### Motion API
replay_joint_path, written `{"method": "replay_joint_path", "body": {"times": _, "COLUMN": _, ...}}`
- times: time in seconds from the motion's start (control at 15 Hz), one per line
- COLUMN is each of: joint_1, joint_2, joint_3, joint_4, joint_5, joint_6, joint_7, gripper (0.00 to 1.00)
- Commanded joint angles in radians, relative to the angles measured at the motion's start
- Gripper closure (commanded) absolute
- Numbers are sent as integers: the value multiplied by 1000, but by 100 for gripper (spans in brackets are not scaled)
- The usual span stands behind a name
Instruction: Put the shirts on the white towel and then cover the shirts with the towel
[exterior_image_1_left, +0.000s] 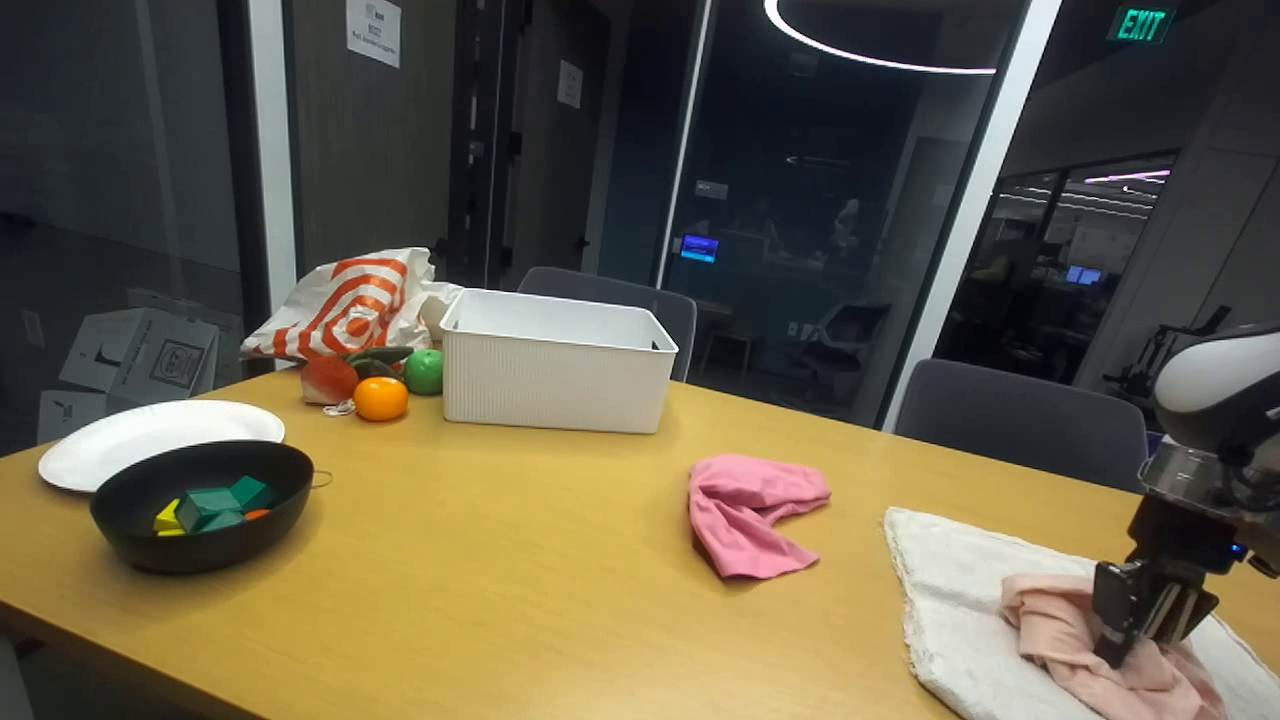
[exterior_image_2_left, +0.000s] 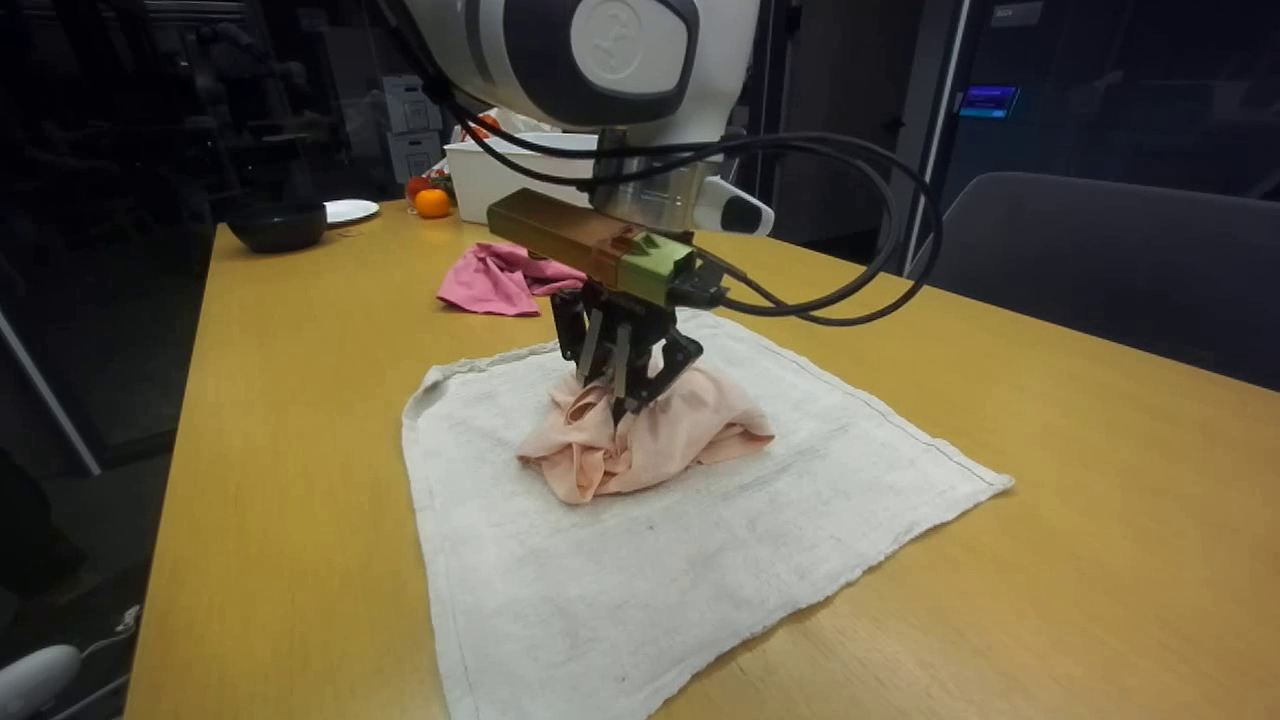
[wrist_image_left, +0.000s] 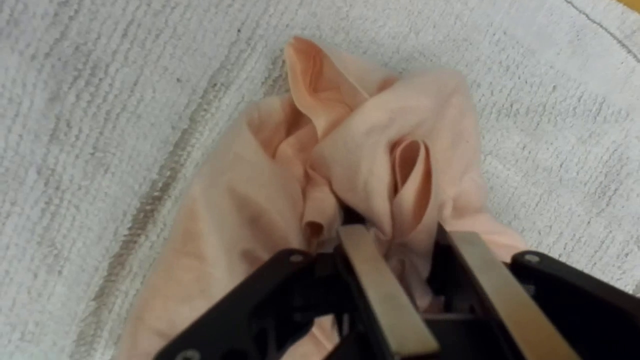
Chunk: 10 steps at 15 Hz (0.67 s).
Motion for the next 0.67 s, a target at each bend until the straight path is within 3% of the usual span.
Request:
{"method": "replay_joint_path", "body": {"times": 0.0, "joint_1": -11, "joint_2": -83, "joint_3": 5, "joint_4": 13, "joint_5": -81, "joint_6": -49, "joint_7": 66, "gripper": 34}}
{"method": "replay_joint_path", "body": {"times": 0.33, "joint_1": -2, "joint_2": -216, "joint_3": 21, "joint_4": 63, "joint_5": -235, "joint_6": -180, "joint_7": 131, "gripper": 0}}
{"method": "replay_joint_path", "body": {"times": 0.6, "joint_1": 75, "joint_2": -291, "joint_3": 89, "joint_4": 87, "joint_5": -206, "joint_6": -163, "joint_7": 67, "gripper": 0}}
